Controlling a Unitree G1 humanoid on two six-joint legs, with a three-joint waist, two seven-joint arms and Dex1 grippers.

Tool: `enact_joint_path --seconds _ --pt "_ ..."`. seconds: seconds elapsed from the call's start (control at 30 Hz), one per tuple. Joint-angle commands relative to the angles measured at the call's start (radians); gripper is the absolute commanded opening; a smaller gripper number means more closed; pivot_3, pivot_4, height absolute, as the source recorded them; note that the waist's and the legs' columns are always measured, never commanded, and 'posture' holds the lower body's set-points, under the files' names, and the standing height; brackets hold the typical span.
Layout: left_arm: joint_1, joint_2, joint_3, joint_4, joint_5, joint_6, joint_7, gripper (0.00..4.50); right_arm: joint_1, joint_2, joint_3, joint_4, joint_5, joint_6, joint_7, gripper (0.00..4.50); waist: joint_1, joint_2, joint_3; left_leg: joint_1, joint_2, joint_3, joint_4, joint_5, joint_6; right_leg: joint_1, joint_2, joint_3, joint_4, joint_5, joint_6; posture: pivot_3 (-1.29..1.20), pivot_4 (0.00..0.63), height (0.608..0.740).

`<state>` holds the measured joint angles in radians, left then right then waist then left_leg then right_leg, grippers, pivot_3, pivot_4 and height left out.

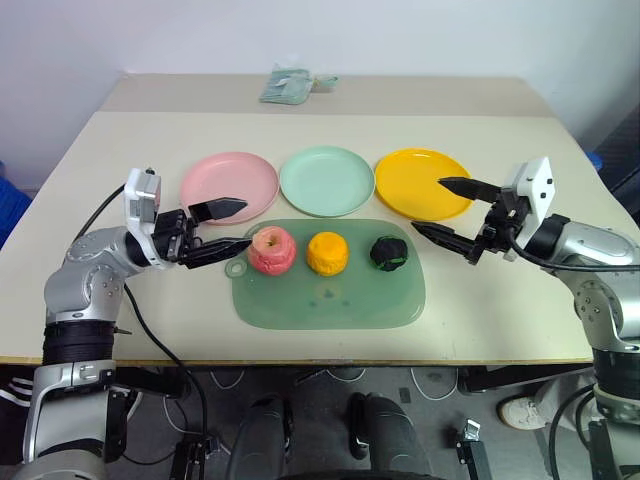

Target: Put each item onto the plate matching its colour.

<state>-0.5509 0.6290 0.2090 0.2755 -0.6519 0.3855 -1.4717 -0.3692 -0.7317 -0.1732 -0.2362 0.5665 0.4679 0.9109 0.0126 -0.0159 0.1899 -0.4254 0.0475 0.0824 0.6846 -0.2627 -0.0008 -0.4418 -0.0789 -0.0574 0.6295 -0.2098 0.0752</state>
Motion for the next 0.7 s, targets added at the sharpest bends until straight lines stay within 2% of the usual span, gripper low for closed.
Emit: enact_joint_path --seconds 0.03,0.3,0.43,0.7 --pt "-0.037 0.029 0.008 0.044 0.009 -0.032 -0.035 4.50 -0.008 -0.001 -0.014 -0.099 0.086 0.050 0.017 4.46 -0.001 0.000 0.000 0.000 0.000 0.000 0.000 0.000 0.000 0.000 0.000 0.000 0.000 0.000 0.000 0.00 0.150 0.740" --pt "-0.098 0.043 -0.042 0.177 0.097 -0.134 -0.096 4.50 -0.008 -0.023 0.025 -0.242 0.157 0.154 0.008 4.46 -0.001 0.000 0.000 0.000 0.000 0.000 0.000 0.000 0.000 0.000 0.000 0.000 0.000 0.000 -0.001 0.00 0.150 0.740" --pt "-0.136 -0.005 -0.068 0.242 0.153 -0.249 -0.089 4.50 -0.006 -0.024 0.008 -0.265 0.195 0.144 0.041 4.46 0.001 0.000 0.000 0.000 0.000 0.000 0.000 0.000 0.000 0.000 0.000 0.000 0.000 0.000 -0.001 0.00 0.150 0.740" --pt "-0.193 -0.070 -0.123 0.412 0.249 -0.374 -0.085 4.50 -0.023 -0.004 0.034 -0.297 0.188 0.139 -0.011 4.46 -0.001 0.000 0.000 0.000 0.000 0.000 0.000 0.000 0.000 0.000 0.000 0.000 0.000 0.000 0.000 0.00 0.150 0.740"
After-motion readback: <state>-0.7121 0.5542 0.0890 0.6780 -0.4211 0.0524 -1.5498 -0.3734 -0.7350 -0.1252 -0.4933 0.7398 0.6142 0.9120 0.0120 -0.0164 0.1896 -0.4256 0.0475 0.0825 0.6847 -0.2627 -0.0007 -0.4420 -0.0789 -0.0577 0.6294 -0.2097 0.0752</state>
